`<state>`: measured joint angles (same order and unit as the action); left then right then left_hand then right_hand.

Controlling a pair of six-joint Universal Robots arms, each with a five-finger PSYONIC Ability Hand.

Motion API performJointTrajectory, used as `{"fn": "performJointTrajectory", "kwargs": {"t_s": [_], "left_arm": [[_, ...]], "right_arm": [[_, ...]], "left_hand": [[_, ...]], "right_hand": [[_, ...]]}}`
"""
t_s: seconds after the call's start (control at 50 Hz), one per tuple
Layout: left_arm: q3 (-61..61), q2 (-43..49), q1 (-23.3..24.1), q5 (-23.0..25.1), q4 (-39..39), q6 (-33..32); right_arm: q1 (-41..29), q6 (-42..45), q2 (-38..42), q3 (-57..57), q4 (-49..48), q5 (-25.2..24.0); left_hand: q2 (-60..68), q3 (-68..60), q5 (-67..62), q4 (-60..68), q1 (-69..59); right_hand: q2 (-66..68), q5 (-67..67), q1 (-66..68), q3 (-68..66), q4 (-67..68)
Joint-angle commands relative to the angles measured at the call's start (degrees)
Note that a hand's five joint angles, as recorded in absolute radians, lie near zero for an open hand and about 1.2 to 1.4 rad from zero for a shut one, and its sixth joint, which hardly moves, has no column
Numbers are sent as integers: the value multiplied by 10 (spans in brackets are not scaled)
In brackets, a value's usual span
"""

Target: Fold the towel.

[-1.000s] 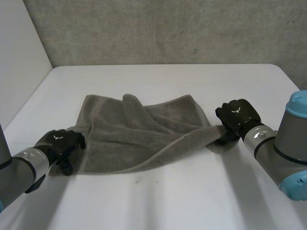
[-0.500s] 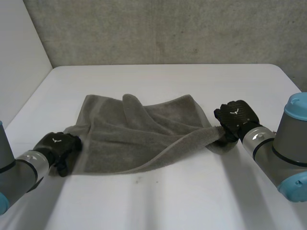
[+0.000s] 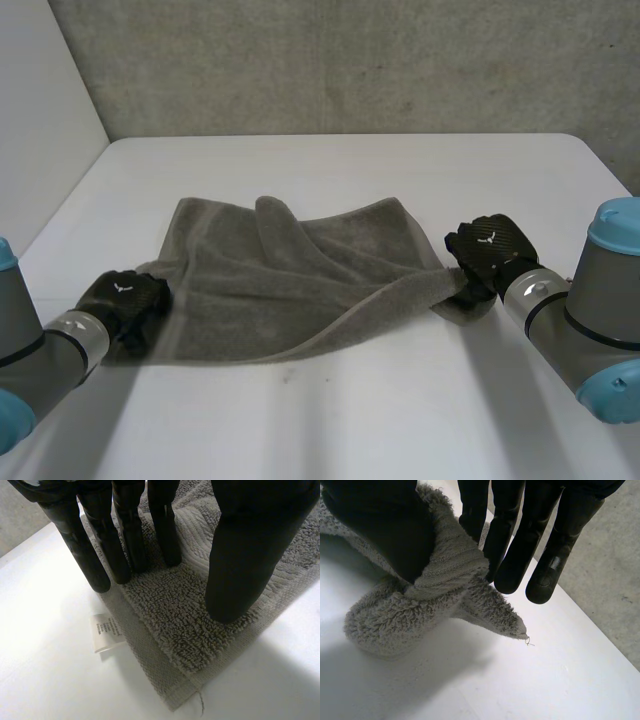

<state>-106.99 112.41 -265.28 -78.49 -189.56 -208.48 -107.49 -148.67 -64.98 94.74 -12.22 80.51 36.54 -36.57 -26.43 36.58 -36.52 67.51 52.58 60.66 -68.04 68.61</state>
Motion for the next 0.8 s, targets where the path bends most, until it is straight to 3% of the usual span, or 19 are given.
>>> {"fn": "performJointTrajectory", "kwargs": {"t_s": [0.02,0.14,0.34,0.8], "left_arm": [[0,2,6,0,8,0],[-1,-8,9,-1,24,-1],[-2,-2,8,0,33,-1],[1,20,7,0,-28,0]], "right_arm": [[0,1,3,-1,-3,0],[0,1,4,-1,-3,0],[0,1,5,0,-3,0],[0,2,6,2,-7,0]], "left_hand": [[-26,26,25,-26,26],[-122,122,121,-122,122],[-93,94,92,-94,93],[196,-196,-197,195,-196]], "right_hand": [[125,174,193,-120,114],[125,174,193,-120,114],[125,174,193,-120,114],[125,174,193,-120,114]]}}
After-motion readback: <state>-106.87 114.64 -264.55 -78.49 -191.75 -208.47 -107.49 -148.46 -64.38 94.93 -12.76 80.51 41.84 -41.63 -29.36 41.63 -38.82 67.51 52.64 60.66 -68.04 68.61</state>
